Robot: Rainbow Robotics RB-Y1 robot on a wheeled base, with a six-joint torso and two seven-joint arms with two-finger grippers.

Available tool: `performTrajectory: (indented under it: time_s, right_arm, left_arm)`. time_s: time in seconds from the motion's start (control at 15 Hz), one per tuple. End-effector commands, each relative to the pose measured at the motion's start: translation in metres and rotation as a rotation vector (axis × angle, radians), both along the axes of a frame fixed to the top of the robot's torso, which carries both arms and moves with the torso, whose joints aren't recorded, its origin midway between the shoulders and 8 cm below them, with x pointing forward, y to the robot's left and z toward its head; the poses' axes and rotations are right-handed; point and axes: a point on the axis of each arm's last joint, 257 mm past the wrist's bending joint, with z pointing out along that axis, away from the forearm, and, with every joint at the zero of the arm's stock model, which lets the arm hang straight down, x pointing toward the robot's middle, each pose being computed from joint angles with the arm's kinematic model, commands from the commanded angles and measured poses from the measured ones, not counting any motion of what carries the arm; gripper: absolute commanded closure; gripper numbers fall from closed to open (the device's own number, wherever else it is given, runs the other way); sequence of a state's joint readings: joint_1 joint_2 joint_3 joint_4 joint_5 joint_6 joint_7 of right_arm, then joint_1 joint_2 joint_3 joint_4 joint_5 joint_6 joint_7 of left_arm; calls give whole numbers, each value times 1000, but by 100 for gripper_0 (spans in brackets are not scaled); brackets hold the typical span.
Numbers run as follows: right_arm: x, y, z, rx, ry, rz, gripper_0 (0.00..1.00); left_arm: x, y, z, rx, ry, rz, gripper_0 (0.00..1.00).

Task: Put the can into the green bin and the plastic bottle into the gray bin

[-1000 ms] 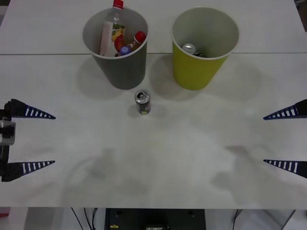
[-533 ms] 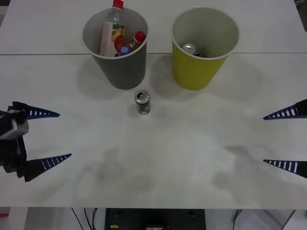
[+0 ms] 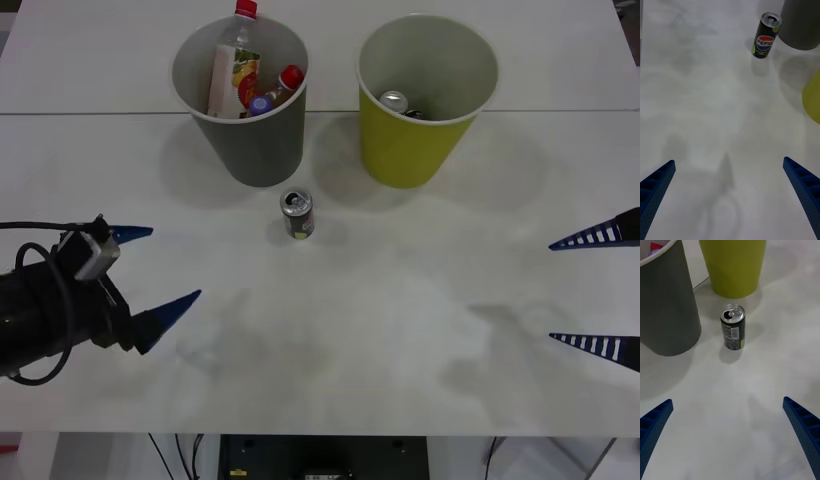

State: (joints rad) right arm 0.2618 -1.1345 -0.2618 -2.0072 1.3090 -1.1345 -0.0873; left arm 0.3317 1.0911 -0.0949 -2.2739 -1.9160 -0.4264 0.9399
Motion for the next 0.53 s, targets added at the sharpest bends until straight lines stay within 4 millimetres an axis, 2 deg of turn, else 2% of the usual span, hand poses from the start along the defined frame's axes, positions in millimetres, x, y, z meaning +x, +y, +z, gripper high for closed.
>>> performTrajectory:
  time_s: [0.07,0.27,0.53]
  right_arm:
    - [0,0,0,0,0,0,0]
    - [0,0,0,0,0,0,0]
    - [0,0,0,0,0,0,0]
  left_arm:
    - [0,-27,-3,-112,-9,20,0]
    - [7,-41,-15,-175,-50,24,0]
    - [28,-53,-39,-232,-149,7,0]
